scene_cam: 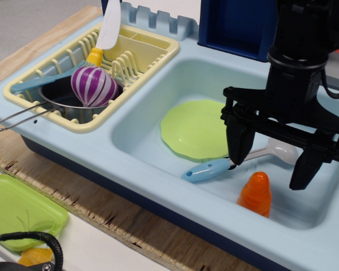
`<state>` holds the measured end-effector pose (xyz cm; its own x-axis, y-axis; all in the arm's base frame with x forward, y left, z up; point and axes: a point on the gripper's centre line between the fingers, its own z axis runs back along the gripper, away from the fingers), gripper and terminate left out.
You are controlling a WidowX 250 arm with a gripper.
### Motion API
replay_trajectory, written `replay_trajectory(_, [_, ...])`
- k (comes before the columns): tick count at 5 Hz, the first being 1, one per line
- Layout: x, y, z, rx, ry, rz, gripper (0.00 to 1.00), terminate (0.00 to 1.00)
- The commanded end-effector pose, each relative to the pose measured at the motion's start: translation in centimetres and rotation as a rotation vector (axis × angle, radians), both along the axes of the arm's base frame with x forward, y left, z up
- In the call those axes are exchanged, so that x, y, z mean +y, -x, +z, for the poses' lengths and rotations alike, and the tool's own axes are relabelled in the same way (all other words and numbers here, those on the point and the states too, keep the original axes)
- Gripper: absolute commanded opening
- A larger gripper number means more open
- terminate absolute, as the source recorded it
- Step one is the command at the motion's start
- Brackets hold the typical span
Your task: Put carrot on plate
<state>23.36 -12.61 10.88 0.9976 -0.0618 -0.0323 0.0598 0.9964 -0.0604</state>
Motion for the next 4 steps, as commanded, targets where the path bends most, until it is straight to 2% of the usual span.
replay_trajectory(1, [0.0, 0.0, 0.0, 0.000, 0.000, 0.000, 1.00, 0.00])
replay_trajectory(4, [-0.9, 2.6, -0.4, 0.052, -0.010, 0.005, 1.00, 0.00])
